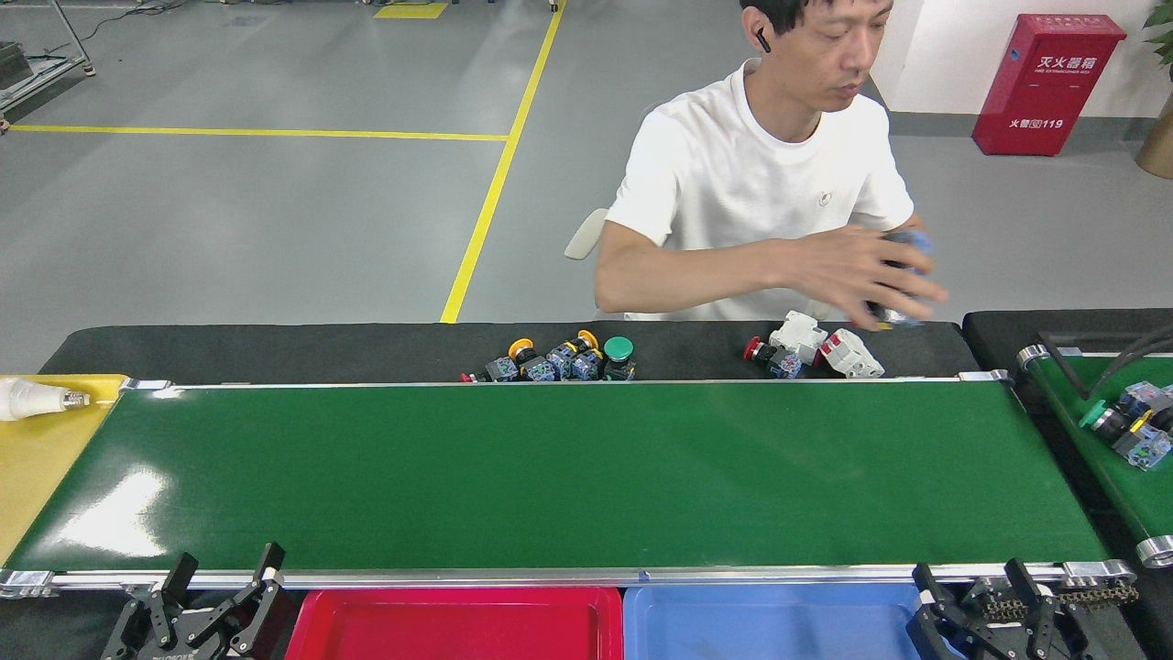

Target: Pick switch part from conveyor to tray

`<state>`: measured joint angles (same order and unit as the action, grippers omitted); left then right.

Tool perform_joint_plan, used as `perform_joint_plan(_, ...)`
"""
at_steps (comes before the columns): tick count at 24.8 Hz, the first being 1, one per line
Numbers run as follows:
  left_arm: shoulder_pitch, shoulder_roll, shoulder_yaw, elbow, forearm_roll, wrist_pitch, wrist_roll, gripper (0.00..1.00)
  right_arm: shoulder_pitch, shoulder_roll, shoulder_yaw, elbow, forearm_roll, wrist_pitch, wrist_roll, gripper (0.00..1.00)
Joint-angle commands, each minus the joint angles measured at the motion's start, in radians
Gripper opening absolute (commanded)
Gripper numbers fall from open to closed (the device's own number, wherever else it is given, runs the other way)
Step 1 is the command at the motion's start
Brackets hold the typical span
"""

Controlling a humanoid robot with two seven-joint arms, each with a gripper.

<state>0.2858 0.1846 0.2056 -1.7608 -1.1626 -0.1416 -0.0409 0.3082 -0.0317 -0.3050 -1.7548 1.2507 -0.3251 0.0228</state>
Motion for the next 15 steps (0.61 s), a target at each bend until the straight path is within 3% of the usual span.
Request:
perform_joint_plan(1,-0.004,0.012,0.005,-0.014,-0.003,-0.010,0.012,1.00,-0.001,0.004,-0.005,-0.015,-0.004,-0.003,-0.011,1.00)
perform_joint_plan(9,-0.010,0.001,0.029,-0.014,0.004,-0.053,0.012,1.00,-0.003,0.035,-0.005,-0.015,-0.037,-0.002,-0.011,1.00)
perform_joint_plan(15,-0.013,-0.005,0.113,-0.014,0.004,-0.211,0.013,1.00,-0.004,0.033,-0.005,-0.015,-0.059,0.008,-0.003,1.00)
